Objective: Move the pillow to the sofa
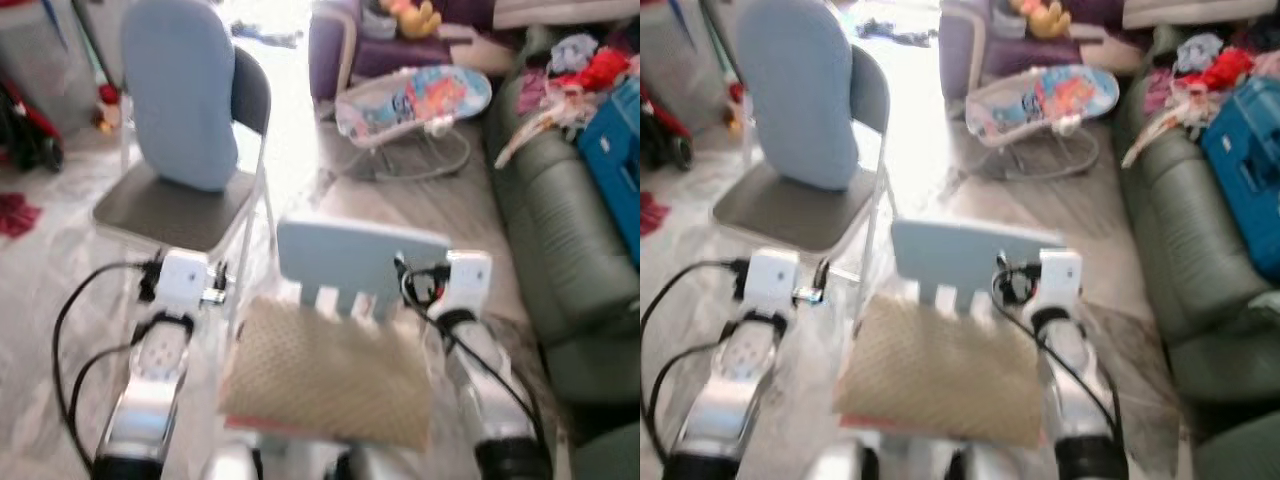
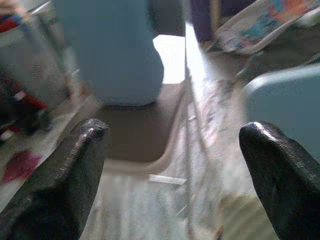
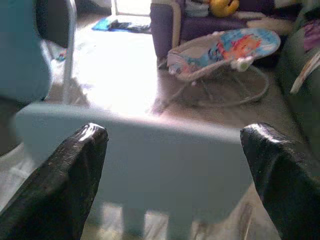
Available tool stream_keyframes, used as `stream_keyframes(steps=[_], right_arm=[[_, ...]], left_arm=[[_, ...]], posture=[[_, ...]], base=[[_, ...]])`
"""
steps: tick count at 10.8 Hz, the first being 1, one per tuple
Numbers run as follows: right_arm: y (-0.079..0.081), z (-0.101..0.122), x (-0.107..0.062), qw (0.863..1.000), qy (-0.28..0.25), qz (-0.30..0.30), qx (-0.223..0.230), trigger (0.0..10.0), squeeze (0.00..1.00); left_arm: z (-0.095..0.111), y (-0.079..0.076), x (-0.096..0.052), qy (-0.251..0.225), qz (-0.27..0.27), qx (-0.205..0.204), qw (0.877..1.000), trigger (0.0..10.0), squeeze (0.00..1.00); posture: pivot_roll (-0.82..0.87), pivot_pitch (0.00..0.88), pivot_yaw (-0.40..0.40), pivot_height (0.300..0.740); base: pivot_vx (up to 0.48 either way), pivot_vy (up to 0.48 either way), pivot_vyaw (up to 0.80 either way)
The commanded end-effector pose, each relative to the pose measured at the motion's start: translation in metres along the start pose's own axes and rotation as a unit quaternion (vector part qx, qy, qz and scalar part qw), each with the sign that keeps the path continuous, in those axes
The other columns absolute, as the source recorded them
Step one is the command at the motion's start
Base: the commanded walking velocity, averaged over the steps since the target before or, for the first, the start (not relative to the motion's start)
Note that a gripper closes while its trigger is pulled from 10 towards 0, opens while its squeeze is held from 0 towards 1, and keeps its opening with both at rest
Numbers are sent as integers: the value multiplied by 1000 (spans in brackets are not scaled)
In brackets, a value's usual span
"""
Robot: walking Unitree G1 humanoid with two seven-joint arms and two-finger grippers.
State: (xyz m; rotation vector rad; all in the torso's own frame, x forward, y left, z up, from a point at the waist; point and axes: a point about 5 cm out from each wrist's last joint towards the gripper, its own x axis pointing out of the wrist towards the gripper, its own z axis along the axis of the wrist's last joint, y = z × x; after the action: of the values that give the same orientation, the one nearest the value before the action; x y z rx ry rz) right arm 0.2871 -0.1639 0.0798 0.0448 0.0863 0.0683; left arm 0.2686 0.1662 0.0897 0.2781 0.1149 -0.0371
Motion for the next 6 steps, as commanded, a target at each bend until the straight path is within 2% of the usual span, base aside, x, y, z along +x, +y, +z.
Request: stream_keyframes(steps=[1,6], right_arm=[[-11,-6,-4,1000,15,-17,-5,10000,0],[-6,-11,-7,1000,23,-9,-4,10000,0]], left_arm=[[1,-10,-1,-3,-20,-10,1000,10000,0],[-3,-16,-4,6,-27,-25,999,10000,0]], posture=[[40,130,-92,740],[41,121,-95,740]], base=[[0,0,0],[0,0,0]])
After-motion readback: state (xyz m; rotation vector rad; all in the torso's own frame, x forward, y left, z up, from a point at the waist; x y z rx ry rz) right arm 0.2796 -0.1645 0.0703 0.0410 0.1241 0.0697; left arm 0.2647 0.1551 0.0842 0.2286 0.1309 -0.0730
